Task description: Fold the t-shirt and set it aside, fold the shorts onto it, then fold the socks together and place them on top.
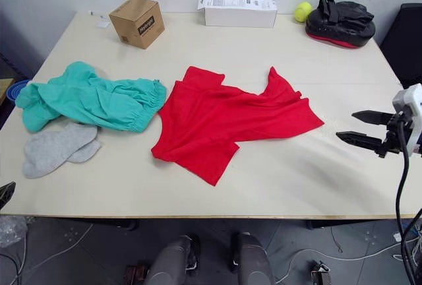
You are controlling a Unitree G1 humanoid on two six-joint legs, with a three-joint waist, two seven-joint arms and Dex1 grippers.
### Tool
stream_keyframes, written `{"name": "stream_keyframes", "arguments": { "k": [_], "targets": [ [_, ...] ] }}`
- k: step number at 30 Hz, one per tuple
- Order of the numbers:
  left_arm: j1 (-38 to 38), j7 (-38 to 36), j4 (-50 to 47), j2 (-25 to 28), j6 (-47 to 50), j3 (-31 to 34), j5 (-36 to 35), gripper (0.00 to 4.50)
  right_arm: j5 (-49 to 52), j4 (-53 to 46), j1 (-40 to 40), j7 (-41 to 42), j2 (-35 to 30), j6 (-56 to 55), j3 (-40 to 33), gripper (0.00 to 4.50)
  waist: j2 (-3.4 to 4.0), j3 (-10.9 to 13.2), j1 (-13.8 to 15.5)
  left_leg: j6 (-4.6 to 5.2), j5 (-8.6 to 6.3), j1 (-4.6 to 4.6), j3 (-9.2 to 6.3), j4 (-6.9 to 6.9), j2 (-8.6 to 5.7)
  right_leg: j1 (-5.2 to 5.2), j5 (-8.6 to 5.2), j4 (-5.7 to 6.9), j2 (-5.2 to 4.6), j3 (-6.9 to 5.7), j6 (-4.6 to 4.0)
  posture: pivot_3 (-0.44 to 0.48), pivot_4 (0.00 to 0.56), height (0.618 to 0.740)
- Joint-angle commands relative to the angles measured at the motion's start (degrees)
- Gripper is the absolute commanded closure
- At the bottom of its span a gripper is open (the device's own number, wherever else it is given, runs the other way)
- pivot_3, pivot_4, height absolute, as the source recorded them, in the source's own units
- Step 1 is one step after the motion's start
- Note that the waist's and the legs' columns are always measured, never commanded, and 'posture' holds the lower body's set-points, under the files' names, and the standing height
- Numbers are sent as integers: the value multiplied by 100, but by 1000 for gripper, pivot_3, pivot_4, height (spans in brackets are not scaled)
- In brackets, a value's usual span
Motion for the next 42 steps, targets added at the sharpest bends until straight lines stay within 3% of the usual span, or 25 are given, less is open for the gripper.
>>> {"name": "stream_keyframes", "arguments": {
  "k": [1,17,28,32,36,39,42],
  "targets": [
    [77,-61,36,68,-230,207,92,0,49,-235,-73,-66,32,-1,-66,56,2,-1,0,0,0,0,0,0,0,0,0,0,0,0,0,0,150,740],
    [213,-54,7,-53,-302,128,147,0,14,-338,-174,-200,87,42,-36,56,14,-8,-4,0,-4,0,0,0,1,0,0,-1,0,0,0,0,150,740],
    [-20,-162,-124,225,-271,-196,173,0,-42,-646,-116,-344,169,-136,-2,56,19,-11,3,0,-5,0,1,0,1,-1,0,-1,0,1,0,0,150,740],
    [-109,-538,-761,659,-106,-809,122,0,-86,-1127,-99,-267,202,-155,147,56,20,-11,7,0,-5,0,0,0,1,0,0,-1,-1,1,0,0,150,740],
    [-521,-1118,-1470,1469,46,-1931,150,0,-400,-1449,-59,-35,184,-714,560,56,24,-13,9,0,-5,0,0,-1,1,0,0,0,-2,1,0,0,150,740],
    [-1413,-1445,-1620,1999,22,-3067,253,0,-627,-1423,-151,84,206,-1133,852,56,34,-13,4,0,-4,-1,2,-1,0,-1,0,3,-1,1,0,0,150,740],
    [-2661,-1684,-1557,2183,25,-4361,455,0,-842,-1337,-232,196,222,-1482,1104,56,45,-14,9,2,-2,0,11,-1,-2,-2,1,10,0,3,2,0,150,740]
  ]
}}
